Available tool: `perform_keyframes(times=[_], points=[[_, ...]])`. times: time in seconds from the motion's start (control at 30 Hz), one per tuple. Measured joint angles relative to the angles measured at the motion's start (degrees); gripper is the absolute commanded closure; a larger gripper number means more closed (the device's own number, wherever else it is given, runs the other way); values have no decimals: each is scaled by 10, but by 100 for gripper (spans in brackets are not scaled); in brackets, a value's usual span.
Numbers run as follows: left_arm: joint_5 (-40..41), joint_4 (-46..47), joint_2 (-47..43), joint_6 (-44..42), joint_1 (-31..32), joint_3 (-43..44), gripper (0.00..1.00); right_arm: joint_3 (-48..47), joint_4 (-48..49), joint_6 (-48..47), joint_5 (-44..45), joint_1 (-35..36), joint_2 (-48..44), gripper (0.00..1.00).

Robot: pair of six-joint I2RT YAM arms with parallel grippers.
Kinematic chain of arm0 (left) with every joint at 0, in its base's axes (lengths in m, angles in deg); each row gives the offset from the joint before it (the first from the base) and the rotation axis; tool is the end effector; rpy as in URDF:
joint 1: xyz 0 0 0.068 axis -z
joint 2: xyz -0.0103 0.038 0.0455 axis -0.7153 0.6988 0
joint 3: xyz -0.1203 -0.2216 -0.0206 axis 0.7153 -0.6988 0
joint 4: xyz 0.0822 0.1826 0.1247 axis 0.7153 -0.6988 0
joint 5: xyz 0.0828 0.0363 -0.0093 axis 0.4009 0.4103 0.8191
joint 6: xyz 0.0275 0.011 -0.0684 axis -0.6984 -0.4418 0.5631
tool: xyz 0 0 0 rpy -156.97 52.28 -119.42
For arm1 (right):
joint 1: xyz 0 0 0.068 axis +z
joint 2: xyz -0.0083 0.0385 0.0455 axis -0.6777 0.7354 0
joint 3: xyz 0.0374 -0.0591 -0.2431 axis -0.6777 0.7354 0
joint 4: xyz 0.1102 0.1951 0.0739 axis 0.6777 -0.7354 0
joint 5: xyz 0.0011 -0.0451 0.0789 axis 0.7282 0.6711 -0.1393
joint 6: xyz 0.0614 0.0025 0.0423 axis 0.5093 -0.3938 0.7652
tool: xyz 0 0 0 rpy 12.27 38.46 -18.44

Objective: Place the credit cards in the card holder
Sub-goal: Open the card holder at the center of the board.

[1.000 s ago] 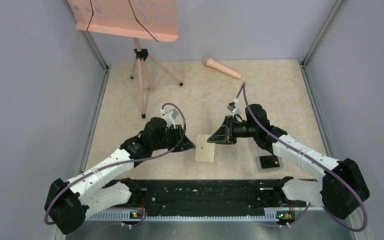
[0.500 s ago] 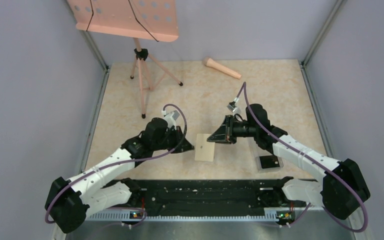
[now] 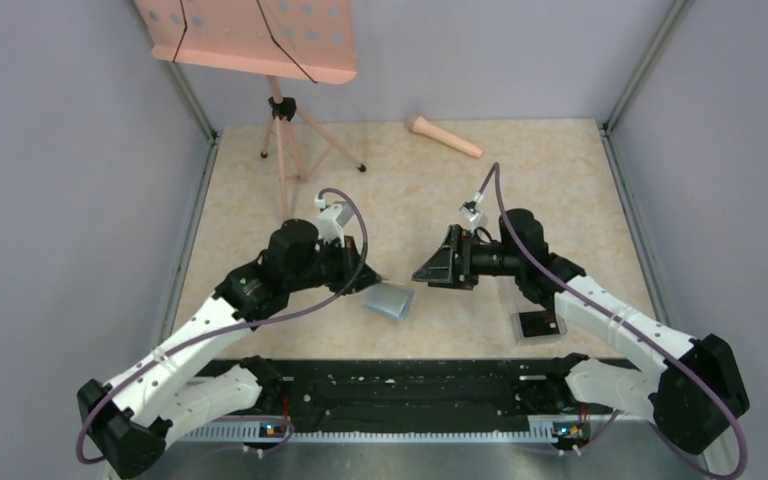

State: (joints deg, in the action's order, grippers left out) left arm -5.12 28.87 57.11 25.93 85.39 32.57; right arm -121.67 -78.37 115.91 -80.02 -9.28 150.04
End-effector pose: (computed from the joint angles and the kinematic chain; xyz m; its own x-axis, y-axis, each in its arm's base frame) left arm 0.1498 -0.1470 0.2729 -0.7801 -0.0711 -0.6217 0.4261 0.6671 -0.6110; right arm 0.1801 0.1675 0.2432 -0.9400 0.1102 -0.3229 -0.2630 0.3689 0.8915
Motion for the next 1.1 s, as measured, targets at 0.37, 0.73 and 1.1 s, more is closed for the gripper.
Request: perform_keyframes(times=[0.37,0.73,1.1], points=[[-101,-155,38,-171,0,236,100,-68,-34,-120,-13,0,-37,8],[-211,-247,91,-227,0,271,100,-117,-54,-230,-34,1,-37,7],[-292,-260,95,-238,0,297,100,-112,107,-197,-110,9,-23,8]])
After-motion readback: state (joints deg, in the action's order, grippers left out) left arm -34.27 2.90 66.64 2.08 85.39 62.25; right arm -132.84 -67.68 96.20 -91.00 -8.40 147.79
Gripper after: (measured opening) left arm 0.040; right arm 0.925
